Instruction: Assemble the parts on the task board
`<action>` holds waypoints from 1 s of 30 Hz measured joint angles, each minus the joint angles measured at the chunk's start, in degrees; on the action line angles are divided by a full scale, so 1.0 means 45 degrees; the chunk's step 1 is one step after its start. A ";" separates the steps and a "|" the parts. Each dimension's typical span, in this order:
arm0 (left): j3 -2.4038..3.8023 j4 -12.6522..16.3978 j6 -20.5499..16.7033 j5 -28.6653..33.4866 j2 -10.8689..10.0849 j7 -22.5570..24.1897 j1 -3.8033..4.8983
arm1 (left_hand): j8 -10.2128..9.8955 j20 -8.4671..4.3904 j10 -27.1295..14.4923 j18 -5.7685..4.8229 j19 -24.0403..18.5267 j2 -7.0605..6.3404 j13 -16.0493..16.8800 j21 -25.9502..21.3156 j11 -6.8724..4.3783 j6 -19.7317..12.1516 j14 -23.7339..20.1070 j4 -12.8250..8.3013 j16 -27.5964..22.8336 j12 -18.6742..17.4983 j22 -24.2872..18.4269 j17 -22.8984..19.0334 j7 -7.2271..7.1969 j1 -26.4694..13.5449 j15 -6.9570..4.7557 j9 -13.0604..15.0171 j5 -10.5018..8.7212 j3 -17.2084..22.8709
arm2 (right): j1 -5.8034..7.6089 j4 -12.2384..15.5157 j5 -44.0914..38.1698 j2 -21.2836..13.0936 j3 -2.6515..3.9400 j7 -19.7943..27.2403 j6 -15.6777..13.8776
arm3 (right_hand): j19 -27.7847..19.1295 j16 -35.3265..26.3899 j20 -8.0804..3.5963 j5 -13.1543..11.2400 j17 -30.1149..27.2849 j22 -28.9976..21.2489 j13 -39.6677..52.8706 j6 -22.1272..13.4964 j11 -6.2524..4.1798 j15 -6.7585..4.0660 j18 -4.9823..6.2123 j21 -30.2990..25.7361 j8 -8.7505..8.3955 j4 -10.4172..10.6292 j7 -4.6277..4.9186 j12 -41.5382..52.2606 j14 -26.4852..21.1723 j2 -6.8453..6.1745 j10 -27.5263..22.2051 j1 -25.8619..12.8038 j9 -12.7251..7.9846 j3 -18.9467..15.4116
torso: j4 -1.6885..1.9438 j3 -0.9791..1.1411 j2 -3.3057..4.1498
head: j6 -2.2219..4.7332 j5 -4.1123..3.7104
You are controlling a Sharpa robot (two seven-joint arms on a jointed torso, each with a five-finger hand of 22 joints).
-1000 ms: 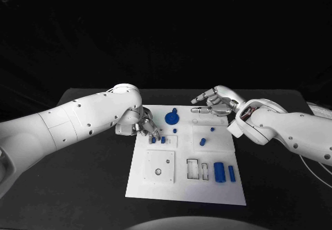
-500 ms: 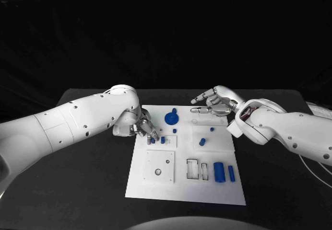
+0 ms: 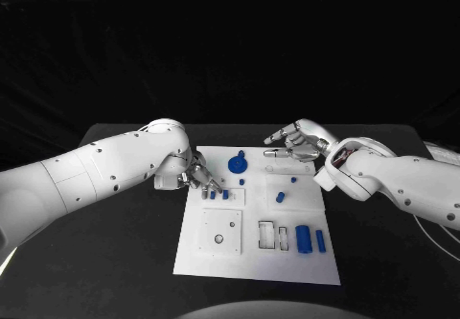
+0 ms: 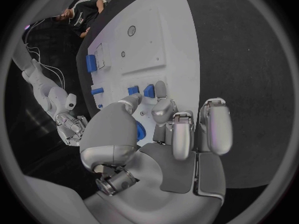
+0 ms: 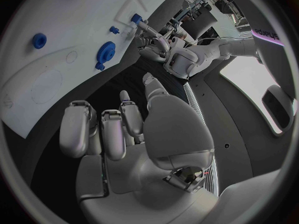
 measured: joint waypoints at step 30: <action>0.0134 0.2610 -0.7367 0.0692 -0.2065 0.6256 -0.0621 | -0.1960 0.1052 -0.6120 0.1492 -0.3640 -0.0025 -0.7578 -1.2806 0.1707 -0.2924 -0.4343 -0.2064 -0.9009 -0.7747 -0.5282 -0.6657 0.1809 0.6737 0.1384 -0.1781 0.0057 0.0308 | -0.0005 -0.0076 0.0001 -0.0119 -0.0001 0.0000 0.0030 | 0.0000 0.0000 0.0000 0.0000 -0.0003 -0.0006 0.0000 0.0000 0.0000 0.0000 0.0000 0.0000 0.0000 0.0000 0.0000 0.0001 0.0000 0.0000 0.0000 0.0000 0.0000 0.0000 | 0.0004 -0.0002 0.0009 | 0.0347 -0.0354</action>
